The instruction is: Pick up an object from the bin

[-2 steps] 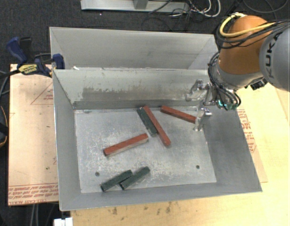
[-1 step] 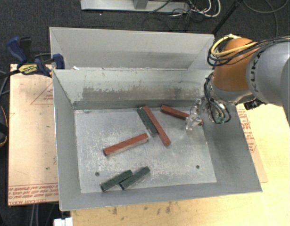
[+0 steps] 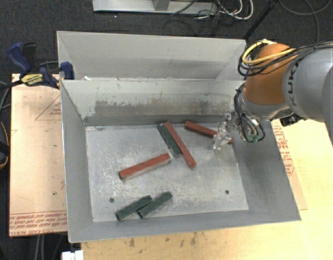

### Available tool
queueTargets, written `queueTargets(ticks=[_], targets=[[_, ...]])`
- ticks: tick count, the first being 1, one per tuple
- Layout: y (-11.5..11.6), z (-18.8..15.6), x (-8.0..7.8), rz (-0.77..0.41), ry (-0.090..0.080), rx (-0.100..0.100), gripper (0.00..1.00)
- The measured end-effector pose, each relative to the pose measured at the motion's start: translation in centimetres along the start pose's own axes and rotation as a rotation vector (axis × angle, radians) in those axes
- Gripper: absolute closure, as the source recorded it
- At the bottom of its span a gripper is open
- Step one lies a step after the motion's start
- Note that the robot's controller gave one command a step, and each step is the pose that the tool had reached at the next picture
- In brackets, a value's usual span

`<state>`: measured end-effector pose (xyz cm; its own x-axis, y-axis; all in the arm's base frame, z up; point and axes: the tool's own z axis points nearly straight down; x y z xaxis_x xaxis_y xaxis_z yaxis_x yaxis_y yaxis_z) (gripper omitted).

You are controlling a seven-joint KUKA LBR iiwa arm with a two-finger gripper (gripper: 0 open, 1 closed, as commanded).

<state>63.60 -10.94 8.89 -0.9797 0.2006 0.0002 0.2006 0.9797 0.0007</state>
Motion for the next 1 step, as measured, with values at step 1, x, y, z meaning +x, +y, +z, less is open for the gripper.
queueTargets(ticks=[1], targets=[[2.04, -2.31, -0.43, 0.030, -0.001, 0.001, 1.00]])
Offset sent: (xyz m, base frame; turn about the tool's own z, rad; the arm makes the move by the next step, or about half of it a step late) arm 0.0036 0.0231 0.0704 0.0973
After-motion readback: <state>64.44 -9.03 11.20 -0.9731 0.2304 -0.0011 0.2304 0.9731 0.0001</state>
